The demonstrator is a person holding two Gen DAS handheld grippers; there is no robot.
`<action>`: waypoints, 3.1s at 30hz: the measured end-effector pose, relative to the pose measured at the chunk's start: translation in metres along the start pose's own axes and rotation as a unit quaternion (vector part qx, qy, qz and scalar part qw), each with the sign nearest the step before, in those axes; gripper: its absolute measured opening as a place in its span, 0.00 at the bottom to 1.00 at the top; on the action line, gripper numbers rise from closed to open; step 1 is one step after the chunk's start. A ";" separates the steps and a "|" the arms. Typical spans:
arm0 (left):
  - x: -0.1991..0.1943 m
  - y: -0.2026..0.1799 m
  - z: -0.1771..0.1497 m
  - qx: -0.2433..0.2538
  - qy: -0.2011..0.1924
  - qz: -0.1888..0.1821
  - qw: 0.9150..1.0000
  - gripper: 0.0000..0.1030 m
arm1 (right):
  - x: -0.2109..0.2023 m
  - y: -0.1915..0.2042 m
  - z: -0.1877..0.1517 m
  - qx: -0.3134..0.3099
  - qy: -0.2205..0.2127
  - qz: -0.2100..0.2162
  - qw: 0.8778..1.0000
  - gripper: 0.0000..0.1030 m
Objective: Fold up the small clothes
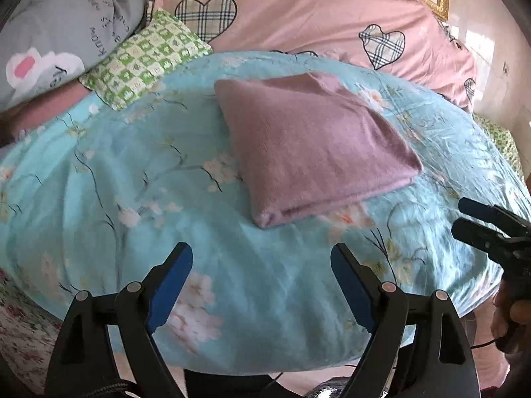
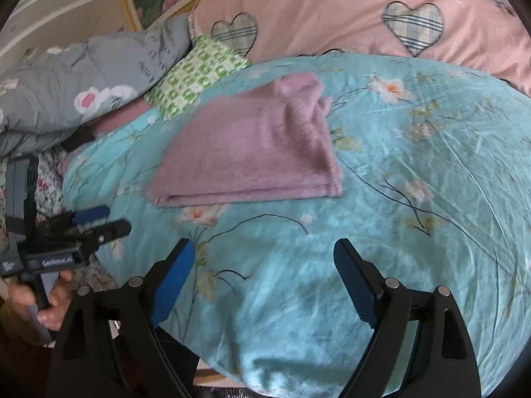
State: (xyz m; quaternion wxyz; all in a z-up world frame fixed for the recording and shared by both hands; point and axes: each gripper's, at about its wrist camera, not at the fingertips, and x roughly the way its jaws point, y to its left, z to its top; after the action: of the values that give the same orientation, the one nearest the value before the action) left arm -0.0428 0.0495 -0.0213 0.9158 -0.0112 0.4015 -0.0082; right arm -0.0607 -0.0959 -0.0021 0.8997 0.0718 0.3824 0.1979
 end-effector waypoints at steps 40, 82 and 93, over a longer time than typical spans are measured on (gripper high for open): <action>0.068 0.013 0.083 0.031 0.039 0.086 0.995 0.96 | 0.078 -0.006 0.101 -0.045 0.084 0.024 0.995 0.95; 0.057 0.002 0.085 0.051 0.018 0.080 0.995 0.96 | 0.070 -0.002 0.107 -0.042 0.073 0.034 0.996 0.95; 0.055 0.000 0.086 0.051 0.017 0.079 0.995 0.96 | 0.070 0.000 0.109 -0.044 0.073 0.037 0.996 0.95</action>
State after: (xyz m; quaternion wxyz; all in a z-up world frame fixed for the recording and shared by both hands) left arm 0.0579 0.0493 -0.0039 0.9058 0.0672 0.4160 0.0434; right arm 0.0615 -0.0645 0.0272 0.8636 0.0315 0.4355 0.2520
